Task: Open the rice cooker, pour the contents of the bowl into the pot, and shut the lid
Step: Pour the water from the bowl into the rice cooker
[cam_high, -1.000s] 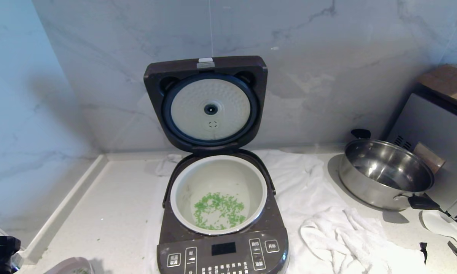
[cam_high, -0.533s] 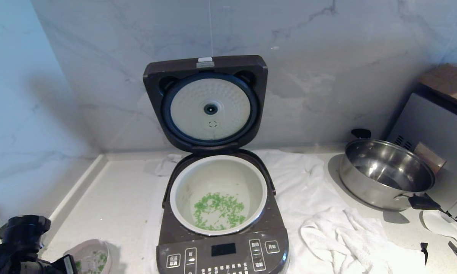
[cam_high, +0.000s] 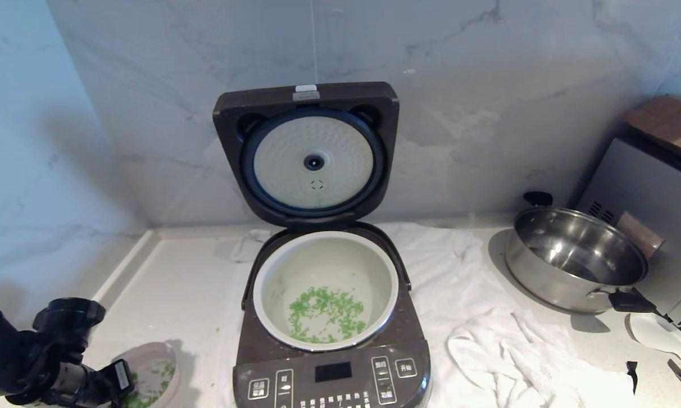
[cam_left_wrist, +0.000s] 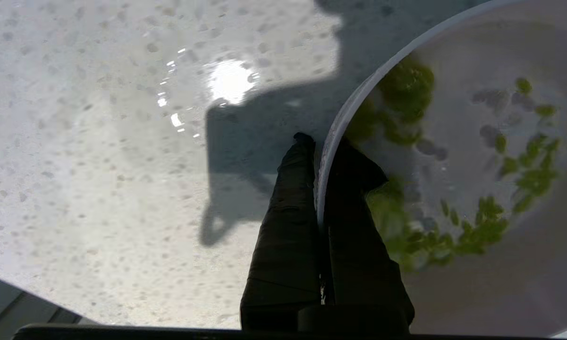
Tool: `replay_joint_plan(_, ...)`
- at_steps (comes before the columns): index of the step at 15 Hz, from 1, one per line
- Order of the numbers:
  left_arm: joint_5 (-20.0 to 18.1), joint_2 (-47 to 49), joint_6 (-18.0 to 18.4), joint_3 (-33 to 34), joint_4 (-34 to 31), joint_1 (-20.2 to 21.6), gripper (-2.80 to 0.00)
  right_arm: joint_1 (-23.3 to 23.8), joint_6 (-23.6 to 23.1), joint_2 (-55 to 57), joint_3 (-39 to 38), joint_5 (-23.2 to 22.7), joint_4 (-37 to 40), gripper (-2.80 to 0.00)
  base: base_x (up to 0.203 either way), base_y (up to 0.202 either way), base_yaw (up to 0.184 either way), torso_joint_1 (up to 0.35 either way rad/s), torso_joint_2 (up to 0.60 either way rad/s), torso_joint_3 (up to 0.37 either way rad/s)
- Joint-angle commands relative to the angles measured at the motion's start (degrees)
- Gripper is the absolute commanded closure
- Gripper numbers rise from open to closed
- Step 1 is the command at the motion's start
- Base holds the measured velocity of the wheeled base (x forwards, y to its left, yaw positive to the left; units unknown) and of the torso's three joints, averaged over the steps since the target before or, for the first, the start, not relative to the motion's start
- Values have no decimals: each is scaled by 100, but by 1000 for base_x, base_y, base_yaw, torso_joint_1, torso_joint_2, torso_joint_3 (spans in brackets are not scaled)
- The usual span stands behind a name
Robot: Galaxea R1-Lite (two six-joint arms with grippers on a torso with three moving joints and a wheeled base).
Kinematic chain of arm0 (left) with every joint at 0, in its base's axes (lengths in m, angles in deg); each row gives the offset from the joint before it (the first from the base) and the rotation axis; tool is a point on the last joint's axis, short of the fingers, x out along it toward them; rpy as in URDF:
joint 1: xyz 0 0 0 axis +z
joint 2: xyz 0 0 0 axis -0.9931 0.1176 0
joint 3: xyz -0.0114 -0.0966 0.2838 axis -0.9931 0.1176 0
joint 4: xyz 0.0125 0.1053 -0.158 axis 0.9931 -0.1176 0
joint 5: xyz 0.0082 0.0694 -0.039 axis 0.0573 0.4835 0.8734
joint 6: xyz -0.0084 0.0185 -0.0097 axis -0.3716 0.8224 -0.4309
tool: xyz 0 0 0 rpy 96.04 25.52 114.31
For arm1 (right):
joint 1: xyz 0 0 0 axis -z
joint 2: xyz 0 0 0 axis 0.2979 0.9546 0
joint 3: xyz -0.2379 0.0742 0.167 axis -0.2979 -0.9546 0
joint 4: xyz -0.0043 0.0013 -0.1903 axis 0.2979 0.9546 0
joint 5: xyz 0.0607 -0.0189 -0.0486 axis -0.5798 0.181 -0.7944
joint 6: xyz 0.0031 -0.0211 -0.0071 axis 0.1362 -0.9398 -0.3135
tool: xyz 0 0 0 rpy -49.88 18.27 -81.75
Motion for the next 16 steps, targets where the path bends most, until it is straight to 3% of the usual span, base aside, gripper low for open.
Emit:
replay_joint_plan(1,89,-15,-81,-183,-19,-242,0,-4,-3,7,0,-2,0,0,0,0,0,0,0,0)
replay_joint_plan(4,365,56,-246,-491,-56,-566,0,-4,-3,7,0,-2,0,0,0,0,0,0,0,0)
replay_joint_plan(9,361,254,-530,-1386,-1025,-624,0,4,-3,7,0,-2,0,0,0,0,0,0,0,0)
replay_joint_plan(16,308,234,-729,-2184,-1878,-858,0,-4,-3,7,0,-2,0,0,0,0,0,0,0,0)
